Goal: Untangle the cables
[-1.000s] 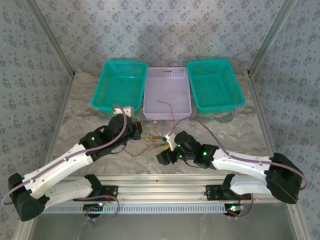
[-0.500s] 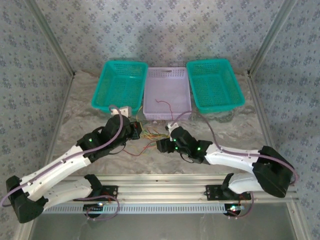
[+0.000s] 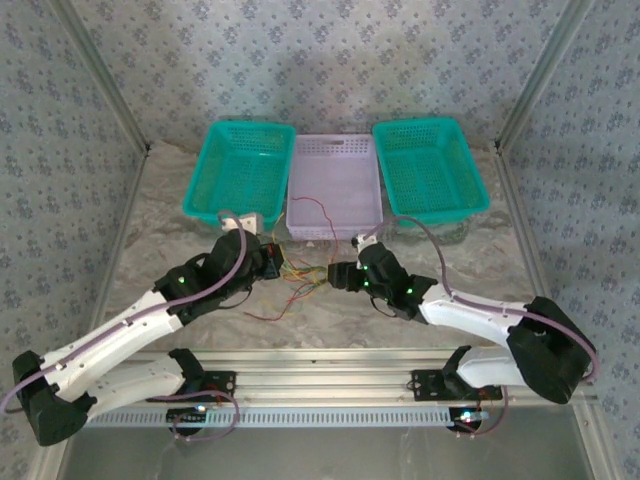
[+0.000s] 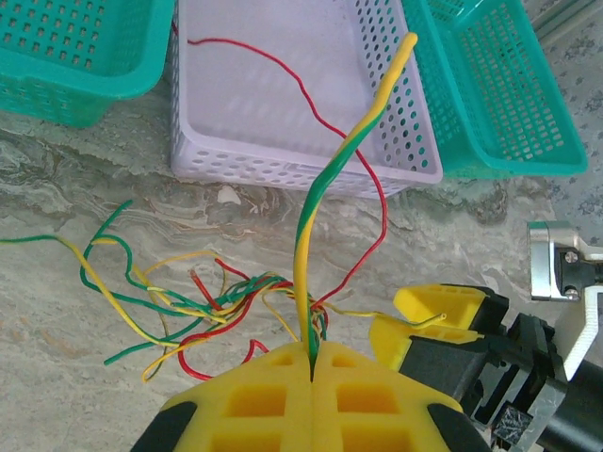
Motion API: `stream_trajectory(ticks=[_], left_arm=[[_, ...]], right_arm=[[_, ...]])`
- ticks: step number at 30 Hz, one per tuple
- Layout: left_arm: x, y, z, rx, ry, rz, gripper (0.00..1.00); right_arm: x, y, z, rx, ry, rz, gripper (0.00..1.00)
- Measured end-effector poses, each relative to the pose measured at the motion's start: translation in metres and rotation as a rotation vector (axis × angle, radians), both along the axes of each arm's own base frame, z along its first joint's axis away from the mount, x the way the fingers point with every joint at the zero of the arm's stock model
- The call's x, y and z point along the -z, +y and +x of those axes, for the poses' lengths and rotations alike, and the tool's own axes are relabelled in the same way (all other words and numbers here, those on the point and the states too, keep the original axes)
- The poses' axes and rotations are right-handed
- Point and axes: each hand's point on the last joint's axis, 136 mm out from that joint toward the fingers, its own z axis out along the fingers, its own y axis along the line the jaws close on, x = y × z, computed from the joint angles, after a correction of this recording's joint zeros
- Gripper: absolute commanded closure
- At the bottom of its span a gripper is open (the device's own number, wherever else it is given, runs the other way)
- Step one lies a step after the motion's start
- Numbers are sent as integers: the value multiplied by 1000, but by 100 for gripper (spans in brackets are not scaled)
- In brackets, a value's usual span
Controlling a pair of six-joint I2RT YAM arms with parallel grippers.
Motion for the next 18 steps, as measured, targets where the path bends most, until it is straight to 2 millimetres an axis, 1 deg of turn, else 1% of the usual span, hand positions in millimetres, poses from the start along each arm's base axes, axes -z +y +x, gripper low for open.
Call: stream_trajectory(ticks=[3,5,10,12,14,18], left_arm=[[1,0,0,0,2,2,100],[2,-1,-1,3,6,-2,100],[5,-4,-3,17,17,-11,100],[5,-5,-3,24,19,-17,100],[4,-8,-4,34,17,-29,100],[3,-14,-6,66,11,-62,100]], right_arm=[[-1,11,-4,-35,-7,19,36],[4,17,-5,-51,-3,24,36],[28,23,-2,-57,30,-6,38],[34,23,-1,-56,38,-16,39],[36,25,1,-51,36,-19,40],[32,31,10,-40,17,-11,42]])
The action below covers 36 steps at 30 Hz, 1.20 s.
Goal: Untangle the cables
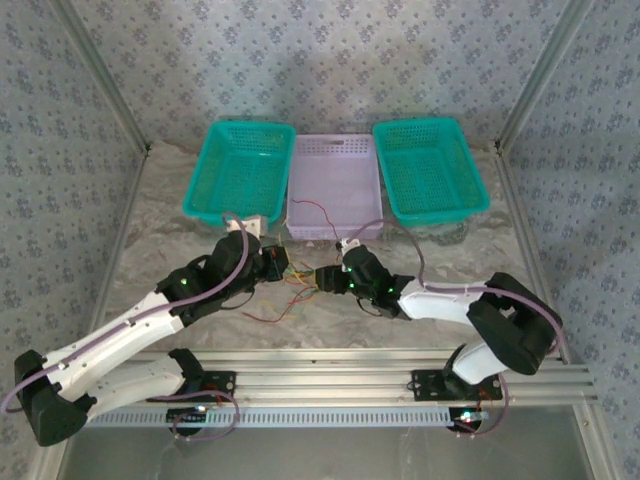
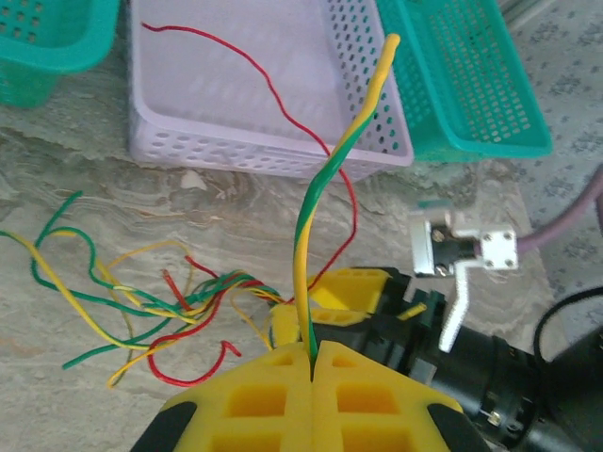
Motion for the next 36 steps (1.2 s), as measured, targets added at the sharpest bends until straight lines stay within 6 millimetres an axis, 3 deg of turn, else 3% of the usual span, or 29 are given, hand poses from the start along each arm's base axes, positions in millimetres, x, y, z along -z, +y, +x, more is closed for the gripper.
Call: stream_trajectory(ticks=[5,13,18,26,31,36], left_arm=[[3,-5,-7,46,-3,-37,100],[-9,-3,-12,72,-46,-62,100],[-18,7,-19,86,-73,-43,100],[-56,36,-32,76,-157,-8,100],[-54,50,-30,64,-153,60,100],[-72,76,-21,-19,-186,116,100]], right_arm=[[1,8,10,-1,-8,1,66],[3,-2,18,35,-4,-9,100],[-23,-27,22,100,-45,13,100],[-78,-84,20,231,-143,77,100],[-105,-118,18,305,-185,112,100],[-92,-177,17,470,-146,15,100]])
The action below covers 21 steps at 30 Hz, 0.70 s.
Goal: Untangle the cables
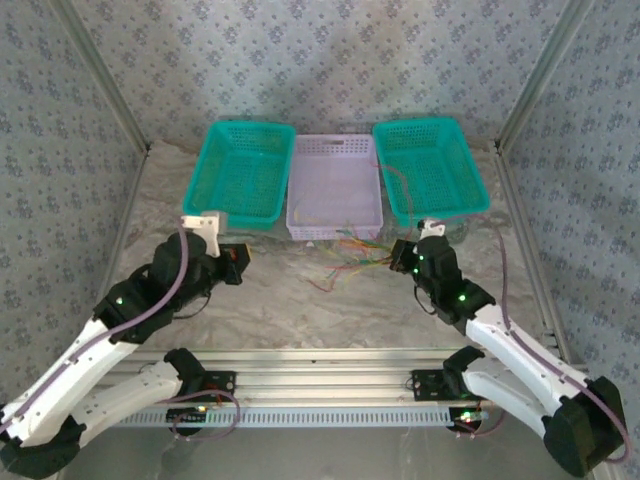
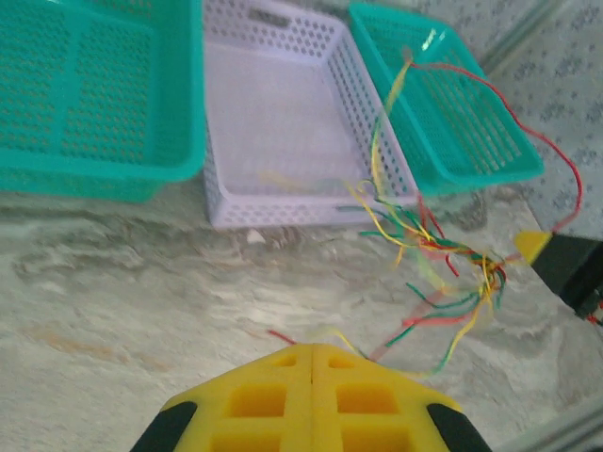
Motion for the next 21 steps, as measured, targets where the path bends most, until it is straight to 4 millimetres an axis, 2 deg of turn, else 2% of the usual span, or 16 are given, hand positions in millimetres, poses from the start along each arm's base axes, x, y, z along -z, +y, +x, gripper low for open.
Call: stream_trajectory(ticks=[2,5,8,9,11,13,17,21], left_arm=[[-10,7,1,-19,-20,10,100],[-15,12,1,-31,-30,30,100],[-13,13,1,-27,-21,42,100],[-11,10,2,-17,-11,44,97],[-5,-1,2,19,16,34,65],[4,-16,4,61,49,1,45],[33,-49,5,138,151,-69,23],[59,-77,3,202,238,-103,17]], right_arm=[[4,-13,-4,31,25,-20,100],[7,-23,-8,51,47,-24,100],[2,-22,-10,33,40,4,100],[-1,-18,-11,12,30,21,100],[-9,-7,-14,-45,8,64,100],[-16,3,-16,-97,-8,97,100],[-21,19,-21,-174,-7,128,100],[-33,35,-23,-247,-15,162,100]])
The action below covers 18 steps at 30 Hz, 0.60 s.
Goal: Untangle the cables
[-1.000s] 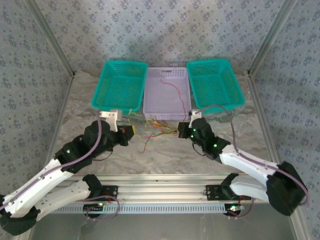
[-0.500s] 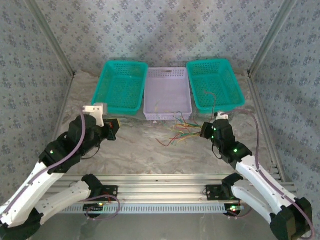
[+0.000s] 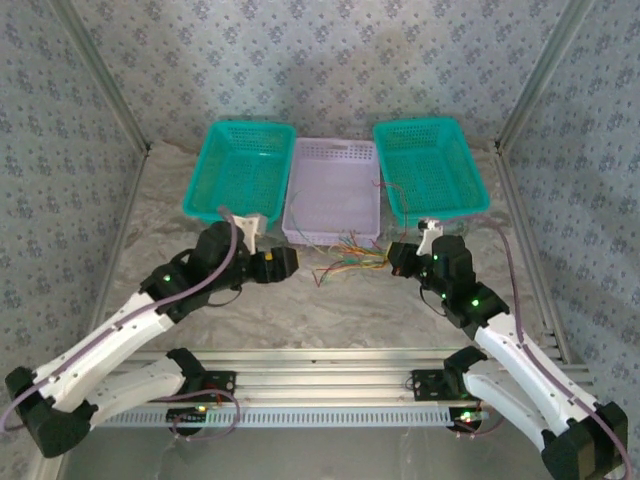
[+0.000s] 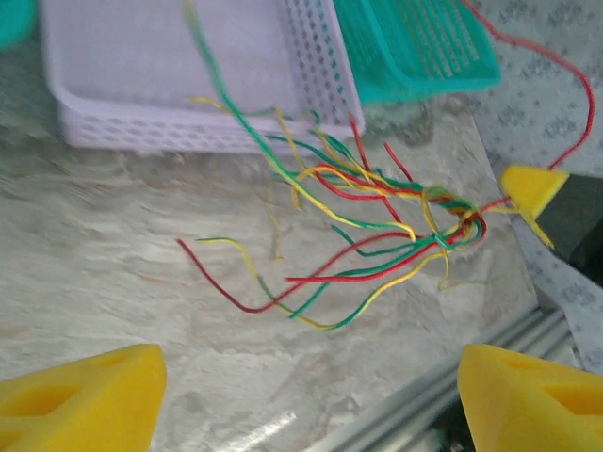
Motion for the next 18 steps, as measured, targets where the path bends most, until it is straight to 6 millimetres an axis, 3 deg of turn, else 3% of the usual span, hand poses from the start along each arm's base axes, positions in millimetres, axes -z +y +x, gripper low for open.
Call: stream_trajectory(ticks=[7,18], left_arm=[[5,-41,-4,79,36,-58,16],[22,-70,-1,112,89,-74,27]], right_arm=[[-16,27,-13,-133,-34,58,100],[-27,49,-21,-232,-67,98,100]])
